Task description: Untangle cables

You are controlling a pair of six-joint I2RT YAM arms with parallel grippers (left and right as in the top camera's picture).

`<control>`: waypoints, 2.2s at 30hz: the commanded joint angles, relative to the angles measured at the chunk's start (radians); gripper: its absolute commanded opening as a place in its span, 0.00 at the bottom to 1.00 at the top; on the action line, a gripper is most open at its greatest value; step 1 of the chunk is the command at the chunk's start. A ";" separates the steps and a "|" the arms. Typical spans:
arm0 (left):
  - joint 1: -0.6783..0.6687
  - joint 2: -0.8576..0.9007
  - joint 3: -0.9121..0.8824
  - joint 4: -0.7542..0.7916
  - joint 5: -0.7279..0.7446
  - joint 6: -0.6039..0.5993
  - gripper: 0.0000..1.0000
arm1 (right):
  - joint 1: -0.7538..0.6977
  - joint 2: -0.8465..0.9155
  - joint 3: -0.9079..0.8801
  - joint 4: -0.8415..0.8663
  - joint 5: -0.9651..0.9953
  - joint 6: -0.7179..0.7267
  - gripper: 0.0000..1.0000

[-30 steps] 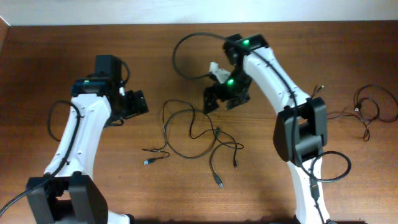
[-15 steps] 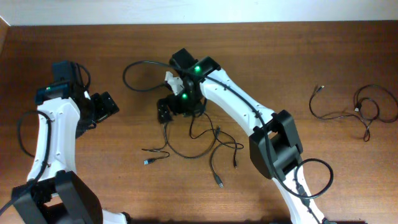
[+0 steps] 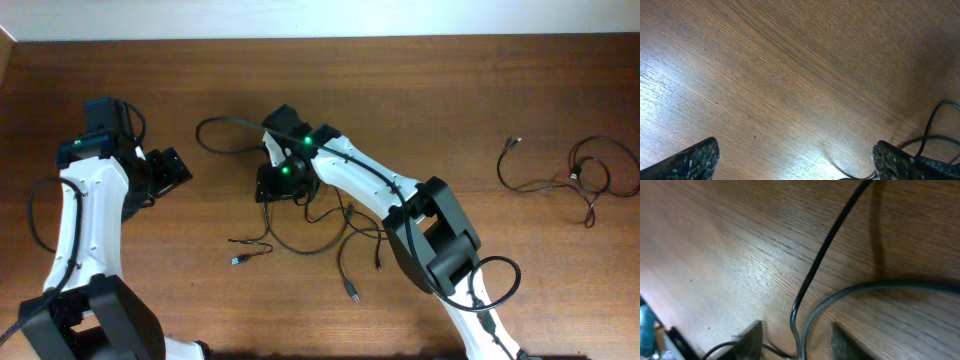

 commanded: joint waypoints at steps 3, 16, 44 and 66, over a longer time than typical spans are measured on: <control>0.003 -0.016 0.006 -0.002 0.001 -0.010 0.99 | 0.011 -0.013 0.003 -0.001 -0.010 -0.024 0.04; 0.003 -0.016 0.006 -0.002 0.001 -0.010 0.99 | -0.020 -0.349 0.055 -0.320 0.019 -0.396 0.04; 0.003 -0.016 0.006 -0.002 0.001 -0.010 0.99 | -0.019 -0.344 -0.366 -0.273 0.356 -0.396 0.16; 0.003 -0.016 0.006 -0.002 0.001 -0.010 0.99 | -0.013 -0.344 -0.512 -0.108 0.309 -0.206 0.71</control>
